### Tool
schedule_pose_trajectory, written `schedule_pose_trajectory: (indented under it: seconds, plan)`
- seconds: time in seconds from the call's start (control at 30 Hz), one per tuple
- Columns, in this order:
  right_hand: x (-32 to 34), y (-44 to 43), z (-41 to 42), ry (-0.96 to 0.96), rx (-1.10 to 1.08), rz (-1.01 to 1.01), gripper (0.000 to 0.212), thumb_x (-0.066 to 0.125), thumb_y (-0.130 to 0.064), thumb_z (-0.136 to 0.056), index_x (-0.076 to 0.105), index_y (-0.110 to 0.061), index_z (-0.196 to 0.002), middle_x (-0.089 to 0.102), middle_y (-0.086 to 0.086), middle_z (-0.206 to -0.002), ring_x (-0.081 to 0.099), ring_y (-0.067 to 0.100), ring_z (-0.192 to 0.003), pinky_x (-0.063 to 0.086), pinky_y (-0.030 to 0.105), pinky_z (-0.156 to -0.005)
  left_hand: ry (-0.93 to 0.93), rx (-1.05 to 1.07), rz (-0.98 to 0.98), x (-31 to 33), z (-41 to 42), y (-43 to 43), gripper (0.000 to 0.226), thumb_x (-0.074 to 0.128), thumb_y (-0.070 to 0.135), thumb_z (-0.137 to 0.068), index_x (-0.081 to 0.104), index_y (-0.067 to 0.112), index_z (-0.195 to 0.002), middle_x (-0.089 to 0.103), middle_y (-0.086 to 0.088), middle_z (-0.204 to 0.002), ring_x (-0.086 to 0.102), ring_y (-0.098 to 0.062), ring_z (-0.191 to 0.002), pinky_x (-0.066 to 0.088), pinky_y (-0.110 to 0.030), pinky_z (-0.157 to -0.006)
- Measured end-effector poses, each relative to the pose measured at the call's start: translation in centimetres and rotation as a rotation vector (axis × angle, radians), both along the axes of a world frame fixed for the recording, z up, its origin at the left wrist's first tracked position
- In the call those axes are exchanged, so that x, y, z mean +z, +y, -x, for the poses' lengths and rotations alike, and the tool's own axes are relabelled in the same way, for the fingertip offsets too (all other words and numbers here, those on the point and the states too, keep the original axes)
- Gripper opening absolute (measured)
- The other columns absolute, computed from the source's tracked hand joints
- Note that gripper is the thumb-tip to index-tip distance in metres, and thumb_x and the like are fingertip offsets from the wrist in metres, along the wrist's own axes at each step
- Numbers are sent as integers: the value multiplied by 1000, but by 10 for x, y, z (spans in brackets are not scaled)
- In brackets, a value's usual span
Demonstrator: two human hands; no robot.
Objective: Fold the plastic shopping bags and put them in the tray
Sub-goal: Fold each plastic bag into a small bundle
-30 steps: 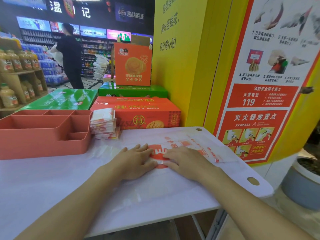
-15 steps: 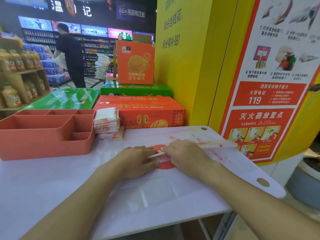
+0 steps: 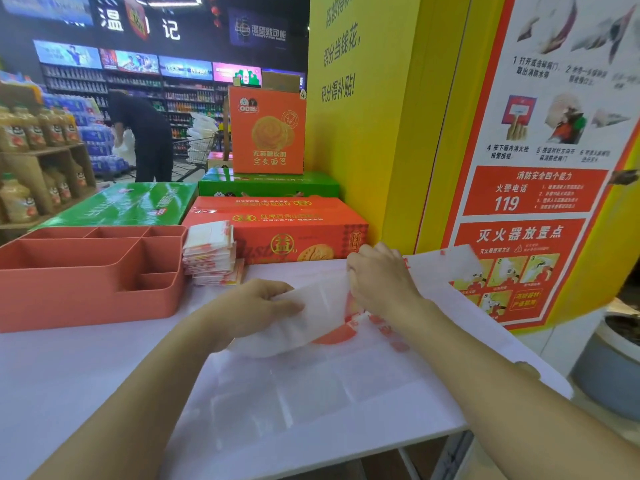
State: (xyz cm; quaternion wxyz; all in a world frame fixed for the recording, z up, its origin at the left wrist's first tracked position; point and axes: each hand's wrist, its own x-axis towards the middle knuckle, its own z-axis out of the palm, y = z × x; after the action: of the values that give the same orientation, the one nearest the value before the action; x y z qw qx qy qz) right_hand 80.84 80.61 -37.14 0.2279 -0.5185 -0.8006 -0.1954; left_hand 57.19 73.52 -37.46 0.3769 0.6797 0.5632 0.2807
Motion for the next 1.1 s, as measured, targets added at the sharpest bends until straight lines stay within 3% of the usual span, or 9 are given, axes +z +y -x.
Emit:
schedule_pose_trajectory:
  seconds: [0.1, 0.2, 0.33, 0.43, 0.6, 0.7, 0.83, 0.97, 1.1]
  plan:
    - [-11, 6, 6, 5, 3, 122, 26, 45, -17, -96, 69, -17, -108, 62, 7, -105, 50, 34, -103, 34, 42, -85, -102, 24, 64, -2, 0, 1, 13, 68, 34, -93, 77, 24, -94, 77, -7, -91, 71, -24, -80, 58, -46, -81]
    - [-23, 5, 16, 31, 11, 205, 43, 52, -11, -90, 62, -21, -131, 59, 6, -122, 48, 34, -113, 35, 43, -97, -222, 94, 110, 3, 0, 0, 22, 74, 35, -78, 78, 19, -93, 75, -11, -89, 67, -24, -75, 53, -39, -72]
    - [-28, -10, 25, 133, 160, 177, 33, 52, -20, -91, 68, -19, -121, 62, 5, -117, 50, 32, -111, 43, 47, -95, -313, 144, 176, 4, 1, 2, 29, 76, 29, -74, 78, 13, -98, 75, -20, -101, 69, -32, -86, 56, -51, -87]
    - [-29, -23, 31, 163, 230, 372, 34, 48, -26, -99, 62, -23, -130, 57, 3, -125, 46, 26, -119, 40, 45, -103, -320, 160, 205, 4, 0, 5, 20, 74, 18, -87, 76, 7, -103, 75, -21, -100, 71, -35, -91, 57, -53, -89]
    - [-35, -23, 23, 141, 149, 489, 38, 44, -24, -102, 59, -22, -136, 53, 5, -131, 42, 24, -126, 39, 40, -107, -94, 141, 230, 9, 12, 3, 19, 75, 27, -88, 75, 21, -107, 75, -9, -104, 71, -29, -99, 59, -41, -90]
    - [-36, -22, 19, 145, 121, 491, 37, 44, -22, -101, 61, -20, -134, 51, 6, -136, 39, 25, -133, 38, 39, -108, 29, 138, 240, 10, 21, 3, 24, 81, 37, -78, 77, 30, -100, 75, -5, -104, 70, -27, -100, 56, -44, -95]
    - [-39, -18, 19, 107, 68, 476, 37, 43, -23, -101, 61, -22, -133, 49, 6, -142, 40, 27, -132, 39, 41, -107, 68, 151, 245, 10, 25, 4, 15, 76, 37, -82, 78, 32, -97, 76, -3, -103, 70, -25, -94, 56, -35, -76]
    - [-41, -14, 15, 102, 13, 463, 37, 43, -20, -100, 62, -23, -133, 44, 5, -153, 40, 27, -135, 38, 40, -109, -7, 113, 274, 15, 24, 1, 21, 67, 29, -93, 70, 32, -114, 77, -1, -99, 67, -22, -102, 45, -18, -51]
    - [-37, -21, 17, 261, 144, 365, 29, 52, -24, -99, 68, -24, -123, 61, -1, -127, 51, 21, -119, 44, 39, -101, -89, 106, 286, 12, 18, 1, 26, 64, 22, -96, 65, 29, -121, 78, -3, -99, 71, -21, -106, 56, -30, -73]
